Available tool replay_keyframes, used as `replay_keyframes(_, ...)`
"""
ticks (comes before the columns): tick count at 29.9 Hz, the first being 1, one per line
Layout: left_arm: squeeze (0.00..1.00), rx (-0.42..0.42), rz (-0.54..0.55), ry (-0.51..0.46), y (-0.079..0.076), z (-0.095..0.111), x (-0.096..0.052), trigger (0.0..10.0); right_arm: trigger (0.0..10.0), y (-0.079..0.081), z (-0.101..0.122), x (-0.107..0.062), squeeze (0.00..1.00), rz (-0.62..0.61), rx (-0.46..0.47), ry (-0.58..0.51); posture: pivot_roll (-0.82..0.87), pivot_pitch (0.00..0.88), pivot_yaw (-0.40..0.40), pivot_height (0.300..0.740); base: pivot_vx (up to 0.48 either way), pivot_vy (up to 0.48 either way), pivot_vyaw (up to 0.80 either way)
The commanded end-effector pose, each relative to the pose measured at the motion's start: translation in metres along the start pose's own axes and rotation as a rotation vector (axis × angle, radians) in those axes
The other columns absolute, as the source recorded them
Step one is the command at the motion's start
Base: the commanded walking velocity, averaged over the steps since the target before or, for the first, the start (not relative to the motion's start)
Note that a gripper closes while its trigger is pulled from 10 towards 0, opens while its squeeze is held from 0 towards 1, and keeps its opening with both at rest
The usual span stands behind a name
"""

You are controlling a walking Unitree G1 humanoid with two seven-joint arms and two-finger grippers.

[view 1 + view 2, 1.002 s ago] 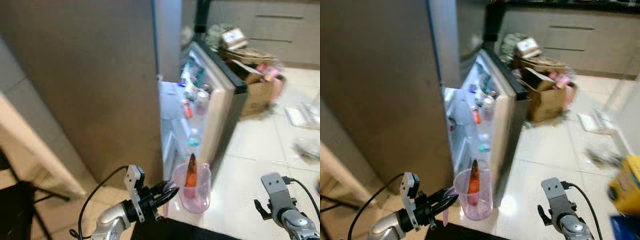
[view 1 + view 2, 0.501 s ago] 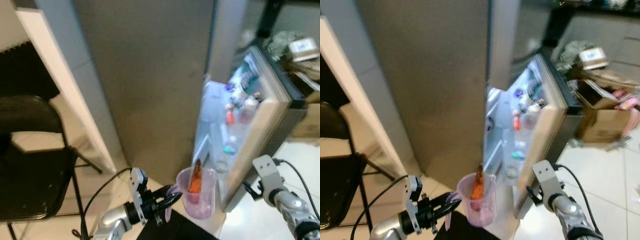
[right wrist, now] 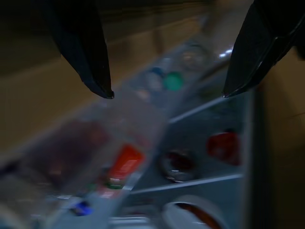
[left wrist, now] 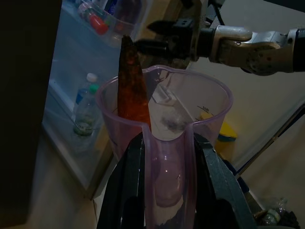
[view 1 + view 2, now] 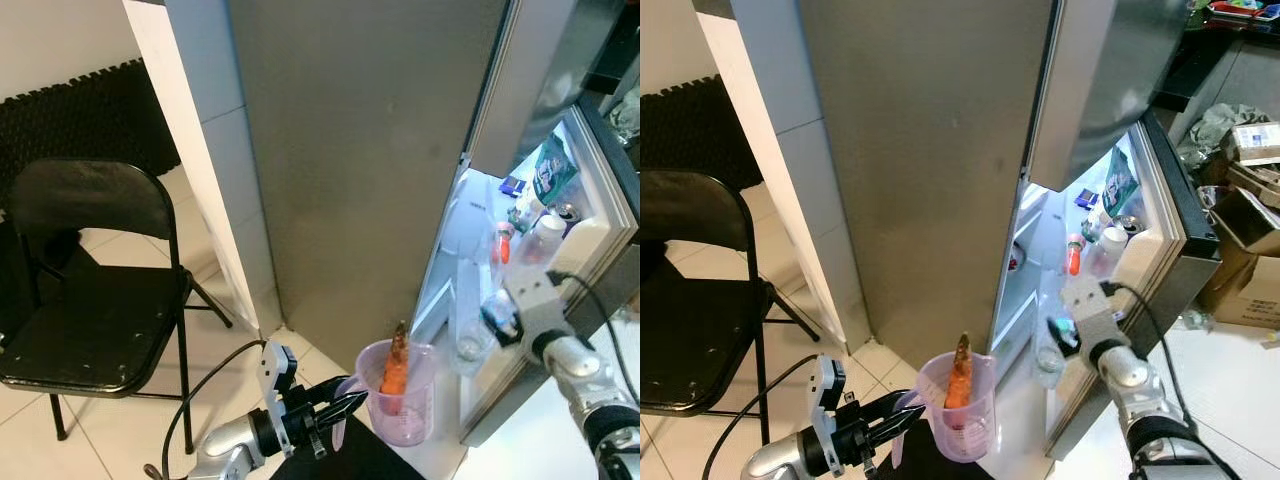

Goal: Restocking fridge

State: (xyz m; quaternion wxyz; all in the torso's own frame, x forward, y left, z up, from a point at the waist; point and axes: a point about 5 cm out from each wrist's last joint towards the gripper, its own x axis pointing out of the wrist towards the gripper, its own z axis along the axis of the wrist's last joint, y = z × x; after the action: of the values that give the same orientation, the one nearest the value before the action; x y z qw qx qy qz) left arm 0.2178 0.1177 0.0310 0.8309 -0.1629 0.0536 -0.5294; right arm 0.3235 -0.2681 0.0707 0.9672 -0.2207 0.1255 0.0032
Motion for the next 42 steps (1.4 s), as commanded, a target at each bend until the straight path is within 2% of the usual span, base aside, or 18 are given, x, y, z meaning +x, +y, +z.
replay_keyframes(1, 0.0, 0.019, -0.02, -0.009, -0.002, 0.002, 0.003, 10.0, 2.9, -0.008, 0.0, 0.001, 0.0, -0.05, 0.002, 0.022, -0.03, 0.0, -0.043, 0.74, 0.0, 0.0, 0.0)
replay_keyframes(2, 0.0, 0.019, -0.02, -0.009, -0.002, 0.001, 0.004, 10.0, 2.9, -0.01, -0.001, 0.001, 0.0, -0.062, 0.001, 0.031, -0.03, 0.0, -0.043, 0.74, 0.0, 0.0, 0.0)
replay_keyframes(3, 0.0, 0.02, -0.021, -0.008, -0.002, 0.001, 0.004, 10.0, 0.0, -0.011, -0.001, 0.001, 0.0, -0.066, 0.0, 0.035, -0.03, 0.0, -0.044, 0.74, 0.0, 0.0, 0.0)
replay_keyframes(15, 0.0, 0.017, -0.035, -0.009, -0.005, -0.001, 0.009, 10.0, 0.0, -0.033, -0.015, -0.007, 0.0, -0.233, -0.04, 0.129, -0.03, 0.0, -0.045, 0.74, 0.0, 0.0, 0.0)
replay_keyframes(16, 0.0, 0.018, -0.035, -0.011, -0.006, -0.001, 0.009, 10.0, 2.8, -0.039, -0.017, -0.009, 0.0, -0.254, -0.039, 0.137, -0.02, 0.0, -0.046, 0.74, 0.0, 0.0, 0.0)
replay_keyframes(17, 0.0, 0.019, -0.036, -0.012, -0.006, -0.001, 0.009, 10.0, 4.0, -0.047, -0.019, -0.012, 0.0, -0.282, -0.031, 0.144, -0.02, 0.0, -0.046, 0.74, 0.0, 0.0, 0.0)
replay_keyframes(18, 0.0, 0.019, -0.037, -0.013, -0.006, 0.0, 0.009, 10.0, 8.0, -0.055, -0.02, -0.014, 0.0, -0.308, -0.029, 0.149, -0.02, 0.0, -0.046, 0.74, 0.0, 0.0, 0.0)
replay_keyframes(19, 0.0, 0.019, -0.039, -0.014, -0.006, 0.0, 0.009, 10.0, 8.0, -0.069, -0.022, -0.019, 0.0, -0.355, -0.023, 0.157, -0.02, 0.0, -0.046, 0.74, 0.0, 0.0, 0.0)
replay_keyframes(20, 0.0, 0.019, -0.039, -0.014, -0.006, 0.0, 0.009, 10.0, 8.0, -0.069, -0.022, -0.019, 0.0, -0.355, -0.023, 0.157, -0.02, 0.0, -0.046, 0.74, 0.0, 0.0, 0.0)
replay_keyframes(21, 0.0, 0.02, -0.04, -0.015, -0.007, 0.0, 0.009, 10.0, 10.0, -0.077, -0.022, -0.022, 0.0, -0.384, -0.023, 0.16, -0.02, 0.0, -0.047, 0.74, 0.0, 0.0, 0.0)
replay_keyframes(24, 0.0, 0.021, -0.042, -0.016, -0.007, 0.0, 0.01, 10.0, 10.0, -0.092, -0.025, -0.029, 0.0, -0.448, -0.03, 0.175, -0.02, 0.0, -0.047, 0.74, 0.0, 0.0, 0.0)
replay_keyframes(27, 0.0, 0.023, -0.047, -0.024, -0.008, 0.001, 0.011, 10.0, 10.0, -0.129, -0.037, -0.053, 0.0, -0.589, -0.041, 0.234, -0.02, 0.0, -0.05, 0.74, 0.0, 0.0, 0.0)
replay_keyframes(30, 0.0, 0.024, -0.048, -0.025, -0.009, 0.001, 0.011, 10.0, 10.0, -0.136, -0.039, -0.059, 0.0, -0.622, -0.051, 0.249, -0.02, 0.0, -0.049, 0.74, 0.0, 0.0, 0.0)
replay_keyframes(32, 0.0, 0.025, -0.049, -0.027, -0.009, 0.002, 0.012, 10.0, 10.0, -0.151, -0.046, -0.072, 0.0, -0.695, -0.078, 0.293, -0.02, 0.0, -0.05, 0.74, 0.0, 0.0, 0.0)
replay_keyframes(34, 0.0, 0.028, -0.051, -0.029, -0.009, 0.003, 0.012, 10.0, 10.0, -0.175, -0.058, -0.098, 0.0, -0.825, -0.094, 0.375, -0.02, 0.0, -0.051, 0.74, 0.0, 0.0, 0.0)
replay_keyframes(35, 0.0, 0.028, -0.051, -0.029, -0.009, 0.003, 0.012, 10.0, 10.0, -0.175, -0.058, -0.098, 0.0, -0.825, -0.094, 0.375, -0.02, 0.0, -0.051, 0.74, 0.0, 0.0, 0.0)
replay_keyframes(37, 0.0, 0.029, -0.052, -0.03, -0.009, 0.003, 0.012, 10.0, 10.0, -0.192, -0.067, -0.12, 0.0, -0.917, -0.094, 0.433, -0.03, 0.0, -0.048, 0.74, 0.0, 0.0, 0.0)
replay_keyframes(42, 0.0, 0.029, -0.058, -0.026, -0.009, 0.003, 0.013, 10.0, 10.0, -0.192, -0.074, -0.127, 0.0, -0.928, -0.078, 0.459, -0.03, 0.0, -0.045, 0.74, 0.0, 0.0, 0.0)
